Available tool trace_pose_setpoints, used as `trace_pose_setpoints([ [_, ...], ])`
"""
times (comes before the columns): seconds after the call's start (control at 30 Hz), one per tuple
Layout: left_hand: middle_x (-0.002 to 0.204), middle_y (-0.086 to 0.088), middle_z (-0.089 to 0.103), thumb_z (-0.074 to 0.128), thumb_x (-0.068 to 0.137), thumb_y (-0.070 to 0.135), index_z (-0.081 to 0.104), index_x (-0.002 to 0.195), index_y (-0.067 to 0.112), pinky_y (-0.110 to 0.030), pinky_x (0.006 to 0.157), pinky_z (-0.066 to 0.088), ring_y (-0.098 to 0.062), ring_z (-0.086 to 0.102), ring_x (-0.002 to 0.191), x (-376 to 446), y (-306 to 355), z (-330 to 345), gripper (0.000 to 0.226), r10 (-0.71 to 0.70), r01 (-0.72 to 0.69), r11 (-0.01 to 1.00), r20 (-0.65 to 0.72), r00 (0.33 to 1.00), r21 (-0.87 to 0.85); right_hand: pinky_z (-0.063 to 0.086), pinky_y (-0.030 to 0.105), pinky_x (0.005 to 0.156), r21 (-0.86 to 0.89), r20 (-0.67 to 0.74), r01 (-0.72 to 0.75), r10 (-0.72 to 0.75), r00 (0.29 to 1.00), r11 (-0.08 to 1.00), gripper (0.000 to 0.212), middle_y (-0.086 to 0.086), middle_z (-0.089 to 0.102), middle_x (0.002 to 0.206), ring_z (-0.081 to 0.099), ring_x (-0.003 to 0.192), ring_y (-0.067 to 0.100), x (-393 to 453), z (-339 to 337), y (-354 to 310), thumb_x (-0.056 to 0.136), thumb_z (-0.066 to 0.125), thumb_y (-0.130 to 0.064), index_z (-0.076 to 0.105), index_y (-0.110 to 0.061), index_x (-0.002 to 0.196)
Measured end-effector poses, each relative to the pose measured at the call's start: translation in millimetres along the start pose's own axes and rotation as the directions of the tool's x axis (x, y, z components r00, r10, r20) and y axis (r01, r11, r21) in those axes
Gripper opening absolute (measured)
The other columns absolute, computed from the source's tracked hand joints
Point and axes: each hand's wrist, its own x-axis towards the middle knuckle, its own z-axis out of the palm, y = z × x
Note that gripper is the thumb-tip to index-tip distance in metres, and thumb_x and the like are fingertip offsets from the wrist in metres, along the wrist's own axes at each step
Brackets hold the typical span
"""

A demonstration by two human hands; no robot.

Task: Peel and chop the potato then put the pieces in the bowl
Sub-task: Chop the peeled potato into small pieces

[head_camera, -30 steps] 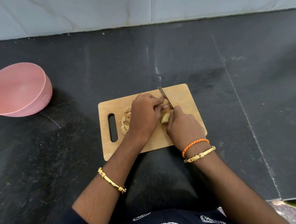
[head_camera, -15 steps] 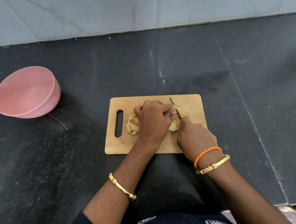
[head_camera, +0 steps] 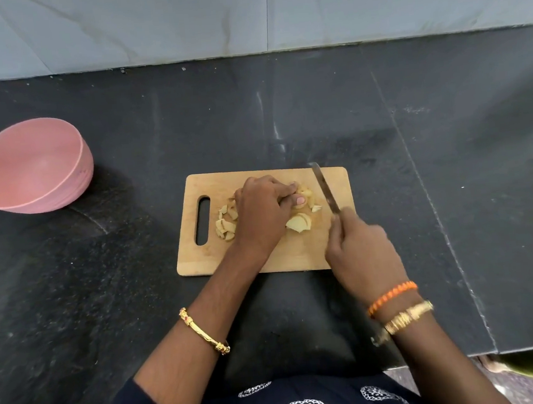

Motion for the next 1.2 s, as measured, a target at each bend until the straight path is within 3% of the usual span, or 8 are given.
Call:
trace_pose_setpoints([
  [0.07,0.091,0.000,0.066,0.066,0.085,0.024,0.071,0.104,0.015,-0.042,0.086,0.043,-0.019,0.050,0.092,-1,-3,-2,0.021,0.015,-0.013,0.999,0.025,1.000,-0.048,0.039,0.035,0.060,-0.030,-0.005,0.024,-0.024,1.000,0.999,0.024,0.004,0.044,0.067,0.049,0.067,0.031,18,7,-9,0.100,0.029,-0.033,0.038,-0.015,0.087],
  [0.2,0.095,0.002,0.065,0.071,0.080,0.021,0.069,0.108,0.014,-0.043,0.087,0.044,-0.017,0.048,0.095,-5,-5,-3,0.029,0.035,-0.033,0.999,0.052,0.998,-0.031,0.032,0.033,0.060,-0.058,-0.005,0.053,-0.053,0.999,0.997,0.023,0.006,0.044,0.069,0.042,0.067,0.030,34,19,-17,0.100,0.028,-0.032,0.036,-0.015,0.086],
  [0.47,0.087,-0.001,0.070,0.069,0.081,0.017,0.071,0.103,0.011,-0.034,0.081,0.044,-0.016,0.049,0.089,-7,-1,-2,0.023,0.062,-0.063,0.997,-0.026,0.998,-0.036,0.035,0.032,0.057,-0.116,0.001,0.049,-0.050,0.999,0.992,0.022,0.007,0.046,0.070,0.046,0.065,0.029,34,24,-14,0.101,0.026,-0.033,0.033,-0.017,0.088],
  [0.63,0.081,-0.003,0.069,0.069,0.082,0.014,0.073,0.098,0.010,-0.040,0.076,0.046,-0.020,0.051,0.083,-9,-3,2,0.017,0.104,-0.103,0.995,-0.062,0.993,0.018,0.036,0.033,0.059,-0.145,0.052,0.037,-0.029,0.998,0.989,0.021,0.008,0.048,0.073,0.050,0.069,0.031,38,24,-17,0.101,0.025,-0.032,0.032,-0.016,0.090],
  [0.87,0.083,-0.001,0.069,0.068,0.082,0.016,0.073,0.099,0.013,-0.038,0.078,0.042,-0.019,0.053,0.084,-14,-5,7,0.017,0.112,-0.105,0.991,-0.104,0.988,0.078,0.041,0.034,0.062,-0.192,0.150,0.038,-0.009,0.989,0.981,0.028,0.012,0.055,0.083,0.055,0.074,0.031,37,21,-15,0.101,0.026,-0.031,0.045,-0.011,0.104],
  [1.03,0.081,0.003,0.068,0.069,0.083,0.019,0.073,0.097,0.017,-0.034,0.079,0.038,-0.015,0.053,0.080,-12,-3,9,0.015,0.078,-0.071,0.996,-0.120,0.990,0.063,0.044,0.034,0.062,-0.215,0.208,0.031,0.015,0.978,0.976,0.020,0.002,0.044,0.067,0.053,0.070,0.026,32,19,-11,0.101,0.026,-0.030,0.040,-0.015,0.099],
  [1.2,0.081,0.005,0.067,0.067,0.085,0.021,0.073,0.098,0.019,-0.028,0.080,0.032,-0.012,0.052,0.081,-19,1,12,0.015,0.084,-0.080,0.996,-0.100,0.991,0.045,0.044,0.034,0.059,-0.216,0.150,0.024,0.009,0.989,0.976,0.016,0.001,0.042,0.064,0.053,0.065,0.025,16,21,0,0.101,0.024,-0.032,0.031,-0.020,0.093],
])
